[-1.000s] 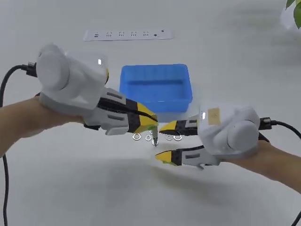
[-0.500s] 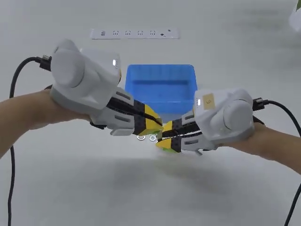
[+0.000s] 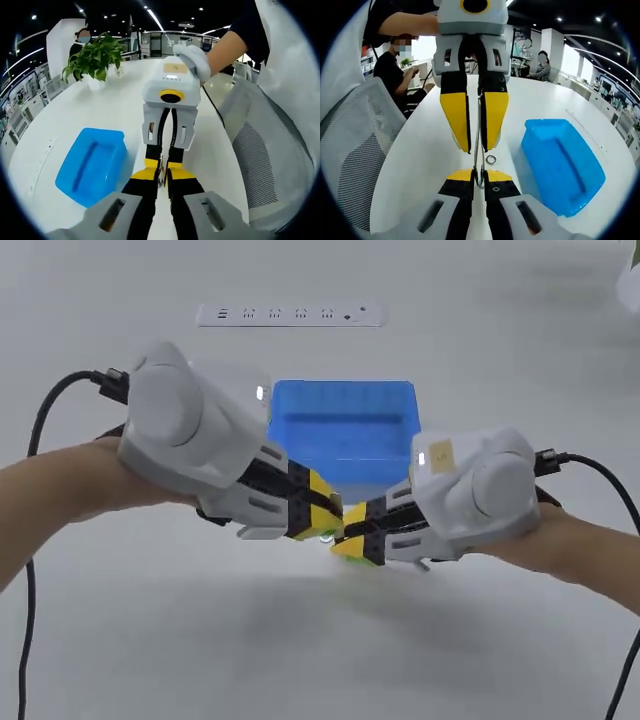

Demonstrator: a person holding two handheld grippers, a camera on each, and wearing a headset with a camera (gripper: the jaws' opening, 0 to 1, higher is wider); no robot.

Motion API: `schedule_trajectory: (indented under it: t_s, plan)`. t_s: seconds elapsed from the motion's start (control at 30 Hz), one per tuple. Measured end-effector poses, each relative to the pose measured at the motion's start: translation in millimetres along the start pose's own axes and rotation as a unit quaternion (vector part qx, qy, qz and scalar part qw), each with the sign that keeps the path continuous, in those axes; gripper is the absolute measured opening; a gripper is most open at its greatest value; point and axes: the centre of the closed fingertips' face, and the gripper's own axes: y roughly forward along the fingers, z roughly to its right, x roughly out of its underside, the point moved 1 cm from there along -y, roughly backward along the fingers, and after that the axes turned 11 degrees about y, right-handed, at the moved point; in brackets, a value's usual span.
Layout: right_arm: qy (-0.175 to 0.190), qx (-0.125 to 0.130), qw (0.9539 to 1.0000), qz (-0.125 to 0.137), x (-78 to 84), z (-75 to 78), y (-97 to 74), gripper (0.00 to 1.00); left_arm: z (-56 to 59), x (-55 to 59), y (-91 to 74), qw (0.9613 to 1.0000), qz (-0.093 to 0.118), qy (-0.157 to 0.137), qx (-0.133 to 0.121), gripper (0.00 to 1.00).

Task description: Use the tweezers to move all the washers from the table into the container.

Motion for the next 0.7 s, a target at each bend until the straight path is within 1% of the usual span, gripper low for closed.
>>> schedule_trajectory:
  t_s: [0.07, 0.17, 0.27, 0.33, 0.37, 0.4, 0.43, 0.47, 0.5, 0.53, 0.57, 0.63, 0.67, 0.7]
  plan:
    - [0.002, 0.001, 1.0000, 0.001, 0.1, 0.1, -0.4, 0.08, 0.9, 0.4, -0.1, 1.0000, -0.001, -0.002, 0.001, 0.15]
    - [0.007, 0.004, 1.0000, 0.004, 0.1, 0.4, -1.0, 0.08, -0.8, 3.7, -1.5, 0.9999, -0.011, 0.002, -0.004, 0.19]
    - [0.006, 0.007, 1.0000, 0.002, 0.2, -0.4, -1.6, 0.08, -1.7, 2.7, -5.7, 0.9999, -0.004, -0.007, -0.010, 0.20]
    - [0.011, 0.009, 0.9999, 0.006, -1.2, -1.1, -3.5, 0.08, -3.8, 0.9, -9.1, 0.9993, 0.003, -0.026, -0.027, 0.23]
    - [0.016, 0.008, 0.9998, 0.008, -2.9, -1.8, -5.1, 0.08, -8.0, 1.0, -11.8, 0.9982, 0.004, -0.036, -0.047, 0.24]
    - [0.018, 0.009, 0.9998, 0.008, -3.7, -2.0, -6.0, 0.08, -9.6, 0.6, -12.8, 0.9977, 0.006, -0.038, -0.055, 0.25]
    - [0.018, 0.010, 0.9998, 0.007, -4.5, -2.4, -7.0, 0.08, -12.5, -1.1, -15.9, 0.9963, 0.015, -0.046, -0.071, 0.25]
    - [0.019, 0.011, 0.9997, 0.007, -5.8, -3.0, -8.7, 0.08, -13.2, -2.6, -17.9, 0.9952, 0.022, -0.053, -0.079, 0.25]
    - [0.022, 0.011, 0.9997, 0.008, -6.8, -3.3, -9.8, 0.08, -14.3, -3.5, -21.6, 0.9934, 0.029, -0.061, -0.093, 0.25]
    - [0.022, 0.011, 0.9997, 0.009, -8.1, -3.7, -11.3, 0.08, -15.5, -3.3, -24.5, 0.9921, 0.029, -0.062, -0.104, 0.26]
    - [0.021, 0.012, 0.9997, 0.009, -9.7, -4.6, -12.9, 0.08, -15.5, -3.4, -28.9, 0.9905, 0.033, -0.064, -0.117, 0.26]
    - [0.024, 0.015, 0.9995, 0.013, -14.2, -5.6, -17.4, 0.08, -12.1, -4.2, -34.8, 0.9880, 0.043, -0.075, -0.128, 0.26]
    - [0.023, 0.017, 0.9995, 0.014, -16.9, -6.6, -20.1, 0.08, -9.5, -4.2, -39.5, 0.9858, 0.052, -0.081, -0.138, 0.26]
    - [0.016, 0.020, 0.9996, 0.013, -18.7, -6.7, -22.2, 0.08, -7.2, -2.5, -42.0, 0.9844, 0.056, -0.087, -0.142, 0.27]
